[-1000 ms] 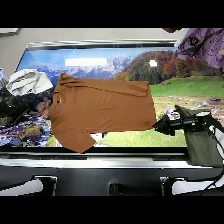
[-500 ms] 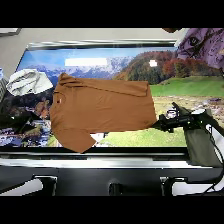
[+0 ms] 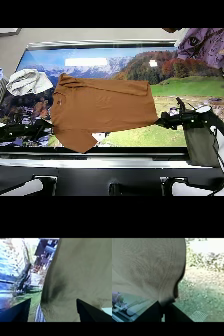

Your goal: Fold the clothes and pants, and hang the long-sleeved shirts on hangers.

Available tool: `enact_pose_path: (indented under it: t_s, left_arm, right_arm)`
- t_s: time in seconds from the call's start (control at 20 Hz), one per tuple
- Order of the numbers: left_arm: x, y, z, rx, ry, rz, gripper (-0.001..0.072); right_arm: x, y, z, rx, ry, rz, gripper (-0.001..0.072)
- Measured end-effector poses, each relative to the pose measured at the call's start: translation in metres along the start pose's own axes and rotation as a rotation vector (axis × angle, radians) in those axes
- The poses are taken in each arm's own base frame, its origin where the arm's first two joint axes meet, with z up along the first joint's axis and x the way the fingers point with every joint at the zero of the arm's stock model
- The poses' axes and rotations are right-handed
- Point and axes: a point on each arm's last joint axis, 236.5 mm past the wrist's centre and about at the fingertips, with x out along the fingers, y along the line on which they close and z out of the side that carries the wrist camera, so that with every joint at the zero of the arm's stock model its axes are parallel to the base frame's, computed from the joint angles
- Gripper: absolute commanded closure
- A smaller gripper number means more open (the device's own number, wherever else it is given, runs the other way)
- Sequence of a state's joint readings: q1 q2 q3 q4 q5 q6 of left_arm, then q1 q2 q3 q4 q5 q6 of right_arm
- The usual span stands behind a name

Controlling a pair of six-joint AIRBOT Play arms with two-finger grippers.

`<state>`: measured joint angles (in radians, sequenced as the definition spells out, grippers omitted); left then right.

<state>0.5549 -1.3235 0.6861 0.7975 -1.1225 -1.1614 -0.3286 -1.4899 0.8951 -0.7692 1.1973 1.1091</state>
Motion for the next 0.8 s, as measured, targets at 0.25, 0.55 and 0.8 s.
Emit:
enact_pose_path:
  t_s: [0.25, 0.55, 0.8]
  left_arm:
    - [0.012, -0.003, -0.01, -0.001, 0.026, -0.012, 0.0073]
    - [0.034, -0.007, -0.021, 0.028, 0.082, 0.006, 0.0691]
    - [0.019, -0.051, 0.016, 0.097, 0.012, -0.061, 0.0693]
  right_arm:
    - [-0.002, 0.003, 0.001, 0.017, -0.006, 0.007, 0.0685]
    - [-0.005, 0.007, 0.001, 0.026, -0.013, 0.01, 0.0688]
    - [-0.025, 0.034, 0.024, -0.063, -0.091, 0.005, 0.0689]
